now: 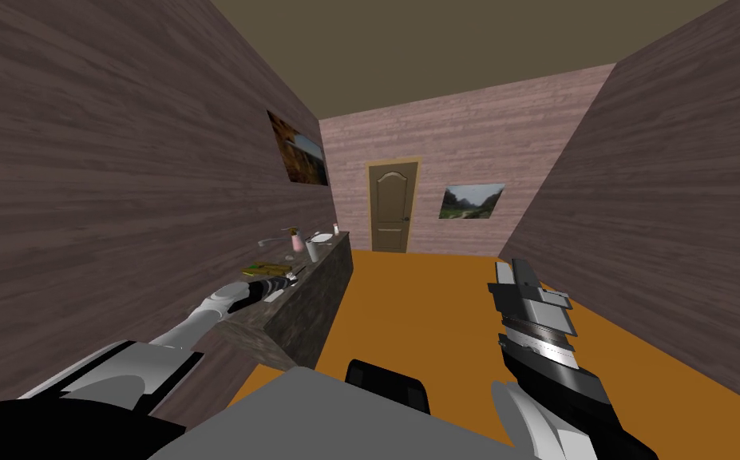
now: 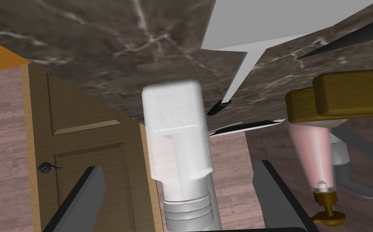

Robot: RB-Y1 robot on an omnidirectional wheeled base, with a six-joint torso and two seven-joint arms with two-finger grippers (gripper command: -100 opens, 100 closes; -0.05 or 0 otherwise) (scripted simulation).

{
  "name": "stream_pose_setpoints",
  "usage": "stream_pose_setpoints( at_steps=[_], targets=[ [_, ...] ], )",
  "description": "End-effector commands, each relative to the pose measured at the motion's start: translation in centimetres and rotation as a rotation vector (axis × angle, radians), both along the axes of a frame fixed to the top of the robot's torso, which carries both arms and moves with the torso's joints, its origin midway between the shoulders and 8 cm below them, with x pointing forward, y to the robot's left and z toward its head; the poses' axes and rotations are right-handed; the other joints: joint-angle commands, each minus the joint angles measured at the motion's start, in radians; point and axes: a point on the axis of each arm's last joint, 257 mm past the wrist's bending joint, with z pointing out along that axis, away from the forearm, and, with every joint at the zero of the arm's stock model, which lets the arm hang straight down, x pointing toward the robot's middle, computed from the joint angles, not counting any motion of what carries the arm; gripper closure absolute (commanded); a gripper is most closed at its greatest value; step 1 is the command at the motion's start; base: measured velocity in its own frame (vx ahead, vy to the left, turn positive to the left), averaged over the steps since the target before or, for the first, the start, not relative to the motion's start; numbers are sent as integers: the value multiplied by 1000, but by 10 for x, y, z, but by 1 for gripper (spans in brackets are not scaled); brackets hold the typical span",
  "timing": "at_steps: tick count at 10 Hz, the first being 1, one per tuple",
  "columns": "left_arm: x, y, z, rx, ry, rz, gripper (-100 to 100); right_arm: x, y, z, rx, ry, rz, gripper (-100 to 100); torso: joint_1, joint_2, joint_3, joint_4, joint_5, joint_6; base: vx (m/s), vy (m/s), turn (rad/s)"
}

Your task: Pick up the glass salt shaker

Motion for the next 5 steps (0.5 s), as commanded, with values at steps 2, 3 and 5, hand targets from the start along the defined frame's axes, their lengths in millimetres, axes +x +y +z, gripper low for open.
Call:
stream_pose_setpoints(
  at_steps=[2, 3, 5],
  targets=[
    [-7, 4, -1, -7, -4, 7, -100, 0, 0, 0, 0, 0, 0, 0, 0, 0, 0, 0, 0, 0, 22, -6, -27],
    [-14, 9, -4, 0, 4, 8, -100, 0, 0, 0, 0, 0, 0, 0, 0, 0, 0, 0, 0, 0, 20, -12, -30],
    [-21, 14, -5, 0, 3, 14, -100, 0, 0, 0, 0, 0, 0, 0, 0, 0, 0, 0, 0, 0, 24, -9, -26]
  ],
)
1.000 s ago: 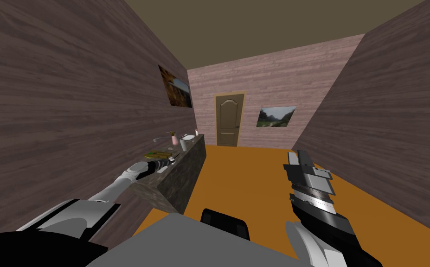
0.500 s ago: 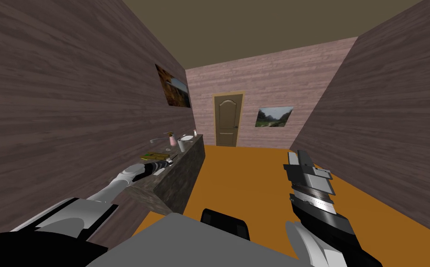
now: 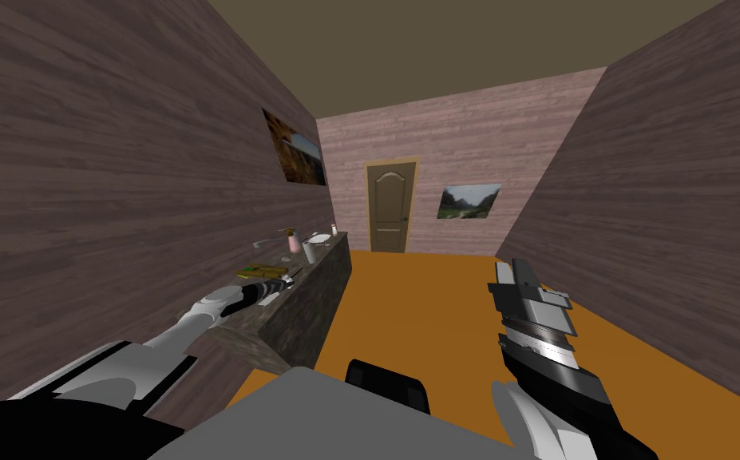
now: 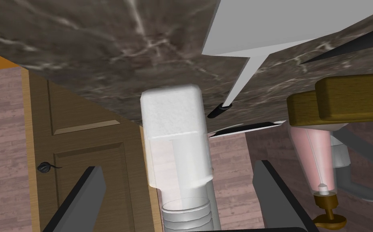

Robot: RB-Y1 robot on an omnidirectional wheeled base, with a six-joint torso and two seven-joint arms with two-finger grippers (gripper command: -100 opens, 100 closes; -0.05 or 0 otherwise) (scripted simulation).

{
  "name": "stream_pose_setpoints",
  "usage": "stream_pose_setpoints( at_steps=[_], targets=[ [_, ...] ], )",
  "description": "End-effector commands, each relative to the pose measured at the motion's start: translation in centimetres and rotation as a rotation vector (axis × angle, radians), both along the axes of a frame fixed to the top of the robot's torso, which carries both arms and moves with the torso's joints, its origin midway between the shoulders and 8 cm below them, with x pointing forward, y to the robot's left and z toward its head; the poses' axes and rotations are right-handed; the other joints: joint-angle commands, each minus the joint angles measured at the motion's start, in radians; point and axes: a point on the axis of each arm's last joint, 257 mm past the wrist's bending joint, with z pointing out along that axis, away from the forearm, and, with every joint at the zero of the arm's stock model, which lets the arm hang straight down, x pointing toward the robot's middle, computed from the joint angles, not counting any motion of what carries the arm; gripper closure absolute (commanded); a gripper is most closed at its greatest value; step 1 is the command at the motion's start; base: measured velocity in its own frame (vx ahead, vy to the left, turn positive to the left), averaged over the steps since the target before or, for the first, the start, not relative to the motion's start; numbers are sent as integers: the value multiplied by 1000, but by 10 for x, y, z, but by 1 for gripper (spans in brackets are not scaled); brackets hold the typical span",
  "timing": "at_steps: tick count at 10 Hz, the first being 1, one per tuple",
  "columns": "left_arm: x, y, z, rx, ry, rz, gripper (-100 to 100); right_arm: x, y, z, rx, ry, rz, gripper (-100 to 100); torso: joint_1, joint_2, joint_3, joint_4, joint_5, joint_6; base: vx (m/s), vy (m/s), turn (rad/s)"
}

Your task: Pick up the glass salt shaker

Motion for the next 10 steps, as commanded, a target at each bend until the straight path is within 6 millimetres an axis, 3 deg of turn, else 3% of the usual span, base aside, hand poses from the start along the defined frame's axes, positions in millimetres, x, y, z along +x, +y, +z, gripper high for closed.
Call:
stream_pose_setpoints(
  at_steps=[1, 8, 10],
  targets=[
    [-3, 2, 1, -3, -6, 4, -100, 0, 0, 0, 0, 0, 0, 0, 0, 0, 0, 0, 0, 0, 24, -9, -18],
    [-30, 25, -1, 16, -8, 32, -100, 0, 0, 0, 0, 0, 0, 0, 0, 0, 0, 0, 0, 0, 24, -8, -27],
    [-28, 24, 0, 11, -12, 33, -100, 0, 0, 0, 0, 0, 0, 0, 0, 0, 0, 0, 0, 0, 15, -4, -9]
  ],
)
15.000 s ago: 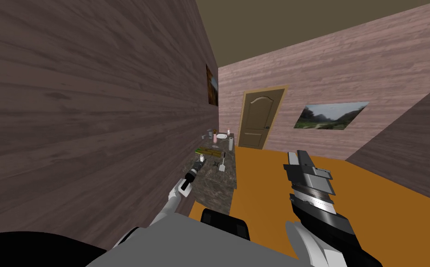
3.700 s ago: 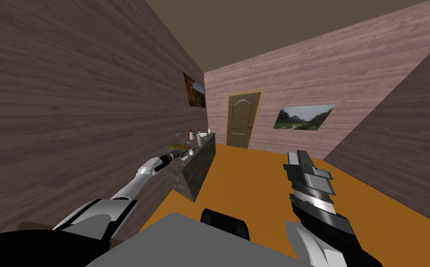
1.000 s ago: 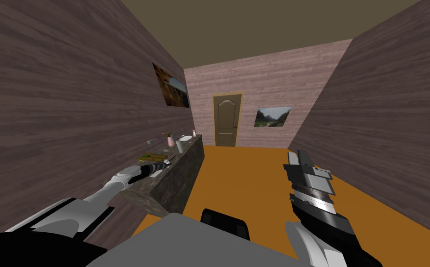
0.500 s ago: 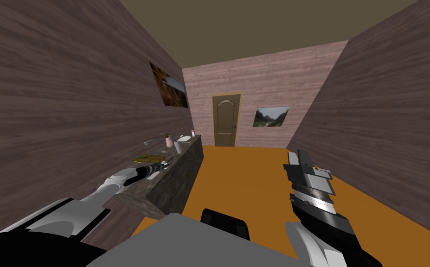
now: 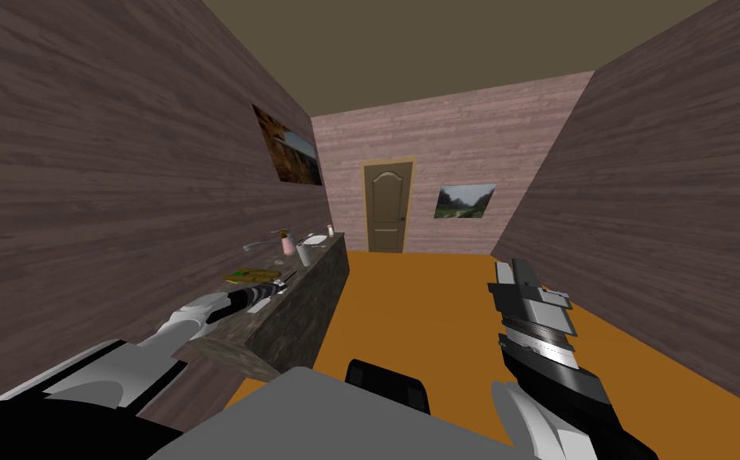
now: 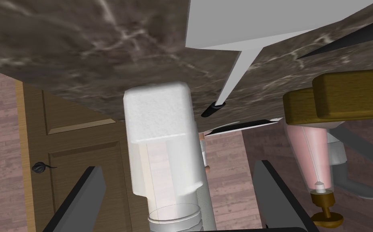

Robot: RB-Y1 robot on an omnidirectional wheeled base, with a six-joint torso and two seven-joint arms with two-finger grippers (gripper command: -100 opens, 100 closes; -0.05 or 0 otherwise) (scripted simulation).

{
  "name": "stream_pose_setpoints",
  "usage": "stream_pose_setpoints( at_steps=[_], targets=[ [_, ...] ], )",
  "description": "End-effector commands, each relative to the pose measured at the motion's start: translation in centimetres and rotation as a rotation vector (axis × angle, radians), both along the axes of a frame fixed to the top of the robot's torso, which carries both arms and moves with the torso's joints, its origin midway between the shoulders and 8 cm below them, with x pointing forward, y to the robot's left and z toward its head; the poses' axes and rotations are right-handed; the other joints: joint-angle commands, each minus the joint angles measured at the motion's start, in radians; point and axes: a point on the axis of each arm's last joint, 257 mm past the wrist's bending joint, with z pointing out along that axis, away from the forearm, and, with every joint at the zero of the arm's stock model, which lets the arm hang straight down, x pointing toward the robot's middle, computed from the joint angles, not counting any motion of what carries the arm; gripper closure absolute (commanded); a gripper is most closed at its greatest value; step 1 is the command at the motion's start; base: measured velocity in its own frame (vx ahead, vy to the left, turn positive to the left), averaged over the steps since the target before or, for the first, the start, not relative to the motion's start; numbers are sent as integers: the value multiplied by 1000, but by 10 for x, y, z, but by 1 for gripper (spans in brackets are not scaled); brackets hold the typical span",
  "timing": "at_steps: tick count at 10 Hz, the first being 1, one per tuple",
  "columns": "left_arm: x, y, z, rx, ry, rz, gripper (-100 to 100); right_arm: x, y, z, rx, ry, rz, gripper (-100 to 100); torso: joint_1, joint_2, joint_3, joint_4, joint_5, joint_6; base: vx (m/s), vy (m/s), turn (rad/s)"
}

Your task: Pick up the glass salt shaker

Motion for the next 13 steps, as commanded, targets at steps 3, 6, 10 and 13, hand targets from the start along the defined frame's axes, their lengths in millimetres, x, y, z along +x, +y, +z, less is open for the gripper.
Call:
stream_pose_setpoints(
  at_steps=[3, 6, 10, 13],
  targets=[
    [0, 0, 0, -2, -1, 0, 100, 0, 0, 0, 0, 0, 0, 0, 1, 1, 0, 0, 0, 0, 0, 0, 0],
    [0, 0, 0, -1, -1, 0, 0, 0, 0, 0, 0, 0, 0, 0, 1, 0, 0, 0, 0, 0, 0, 0, 0],
    [20, -17, 2, -22, -5, -18, 100, 0, 0, 0, 0, 0, 0, 0, 2, 3, 1, 0, 1, 0, -31, 11, 35],
    [25, -22, 1, -15, 7, -30, 100, 0, 0, 0, 0, 0, 0, 0, 1, 2, 1, 0, 1, 0, -23, 7, 23]
  ],
)
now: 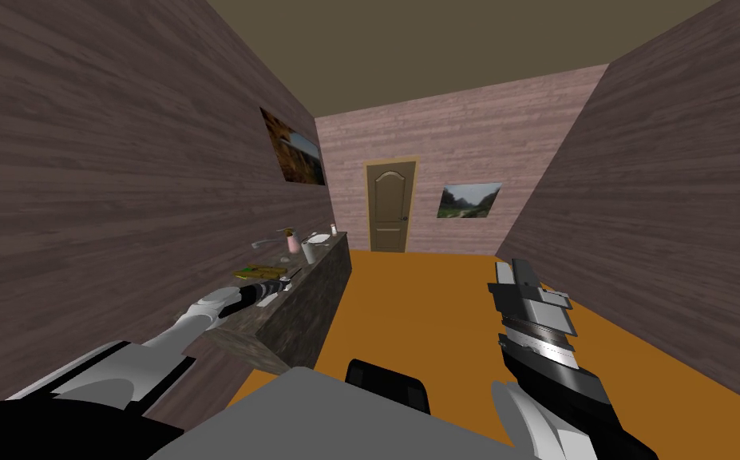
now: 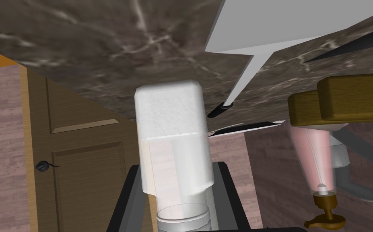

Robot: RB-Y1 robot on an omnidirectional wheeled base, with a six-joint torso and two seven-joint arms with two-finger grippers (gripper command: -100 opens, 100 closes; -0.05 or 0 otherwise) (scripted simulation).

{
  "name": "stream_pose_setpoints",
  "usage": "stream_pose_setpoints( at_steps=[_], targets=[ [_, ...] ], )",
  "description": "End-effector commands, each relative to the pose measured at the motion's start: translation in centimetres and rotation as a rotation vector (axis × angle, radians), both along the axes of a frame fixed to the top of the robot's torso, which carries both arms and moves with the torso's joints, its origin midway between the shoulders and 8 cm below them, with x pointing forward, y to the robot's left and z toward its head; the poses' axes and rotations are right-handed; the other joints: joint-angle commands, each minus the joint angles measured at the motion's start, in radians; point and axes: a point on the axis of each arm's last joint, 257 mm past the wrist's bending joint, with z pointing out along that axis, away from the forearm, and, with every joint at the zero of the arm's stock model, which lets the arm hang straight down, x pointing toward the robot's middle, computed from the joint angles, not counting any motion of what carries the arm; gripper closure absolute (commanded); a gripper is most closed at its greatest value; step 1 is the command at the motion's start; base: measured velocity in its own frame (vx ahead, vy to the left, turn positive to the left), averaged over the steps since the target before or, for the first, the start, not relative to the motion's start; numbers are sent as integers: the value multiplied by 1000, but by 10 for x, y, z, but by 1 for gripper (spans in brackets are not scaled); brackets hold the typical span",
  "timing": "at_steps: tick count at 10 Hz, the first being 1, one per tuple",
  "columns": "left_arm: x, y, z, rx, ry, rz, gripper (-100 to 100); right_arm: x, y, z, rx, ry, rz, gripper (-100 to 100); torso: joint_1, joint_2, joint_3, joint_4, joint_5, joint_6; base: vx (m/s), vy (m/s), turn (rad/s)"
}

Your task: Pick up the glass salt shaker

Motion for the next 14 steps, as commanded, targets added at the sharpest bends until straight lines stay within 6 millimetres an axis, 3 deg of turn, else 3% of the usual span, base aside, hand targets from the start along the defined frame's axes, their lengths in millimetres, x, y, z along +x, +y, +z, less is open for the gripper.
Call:
stream_pose_setpoints(
  at_steps=[1, 11, 13, 14],
  targets=[
    [8, -6, 3, -5, -4, -4, 100, 0, 0, 0, 0, 0, 0, 0, 0, 0, 0, 0, 0, 0, -25, 6, 35],
    [37, -25, 13, 12, -6, -22, 100, 0, 0, 0, 0, 0, 0, 0, -1, 0, 0, 0, -1, -1, -23, 9, 26],
    [36, -24, 12, 16, -2, -25, 100, 0, 0, 0, 0, 0, 0, 0, -1, 0, 0, 0, -1, -1, -14, 6, 10],
    [36, -24, 13, 17, -2, -24, 0, 0, 0, 0, 0, 0, 0, 0, -1, 0, 0, 0, -1, -1, 0, 0, 0]
  ],
)
